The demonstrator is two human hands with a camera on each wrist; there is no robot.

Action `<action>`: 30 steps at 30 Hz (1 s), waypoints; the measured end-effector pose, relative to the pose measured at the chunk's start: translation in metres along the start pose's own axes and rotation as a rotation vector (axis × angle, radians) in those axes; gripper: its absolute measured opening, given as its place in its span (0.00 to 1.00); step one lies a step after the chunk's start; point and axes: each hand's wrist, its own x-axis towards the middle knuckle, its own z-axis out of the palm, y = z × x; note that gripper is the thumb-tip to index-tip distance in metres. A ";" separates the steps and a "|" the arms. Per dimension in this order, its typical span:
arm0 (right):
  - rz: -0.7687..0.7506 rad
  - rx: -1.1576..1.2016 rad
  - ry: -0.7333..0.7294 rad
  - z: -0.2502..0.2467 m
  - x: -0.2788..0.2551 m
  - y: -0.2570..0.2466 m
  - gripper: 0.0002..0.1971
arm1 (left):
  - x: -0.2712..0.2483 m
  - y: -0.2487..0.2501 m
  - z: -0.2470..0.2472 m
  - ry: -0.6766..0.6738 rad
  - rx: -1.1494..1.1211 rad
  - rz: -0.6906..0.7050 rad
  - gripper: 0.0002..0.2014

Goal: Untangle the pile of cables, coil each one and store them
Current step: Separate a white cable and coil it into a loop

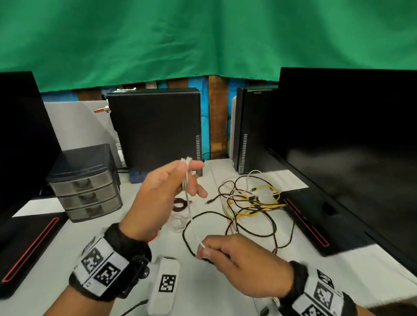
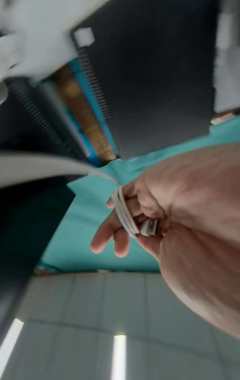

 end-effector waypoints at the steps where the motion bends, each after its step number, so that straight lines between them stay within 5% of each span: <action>1: -0.028 -0.006 -0.033 -0.002 -0.003 -0.011 0.12 | 0.001 -0.008 -0.001 -0.004 0.175 0.034 0.24; 4: -0.095 -0.024 -0.039 -0.021 -0.012 -0.040 0.10 | -0.001 -0.029 0.003 -0.084 0.411 0.066 0.24; 7: -0.130 0.006 0.152 -0.047 -0.018 -0.042 0.12 | -0.005 -0.033 0.013 -0.246 0.412 0.040 0.23; 11: -0.130 -0.032 0.557 -0.077 -0.014 -0.012 0.10 | -0.014 -0.012 0.021 -0.481 0.080 -0.117 0.23; 14: -0.069 0.045 0.639 -0.074 -0.005 0.009 0.08 | -0.017 0.004 0.019 -0.569 -0.228 -0.135 0.22; 18: 0.094 0.176 0.410 -0.031 0.003 0.009 0.13 | -0.015 0.012 0.025 -0.278 -0.522 -0.103 0.21; 21: 0.197 0.527 0.203 -0.007 0.004 -0.021 0.10 | -0.016 -0.001 0.034 -0.097 -0.286 0.001 0.21; 25: 0.283 1.047 0.208 -0.015 -0.001 -0.047 0.10 | -0.032 -0.008 0.055 -0.016 -0.048 0.142 0.24; 30: 0.165 0.980 0.153 -0.017 -0.010 -0.052 0.15 | -0.030 -0.001 0.059 0.118 -0.055 0.070 0.19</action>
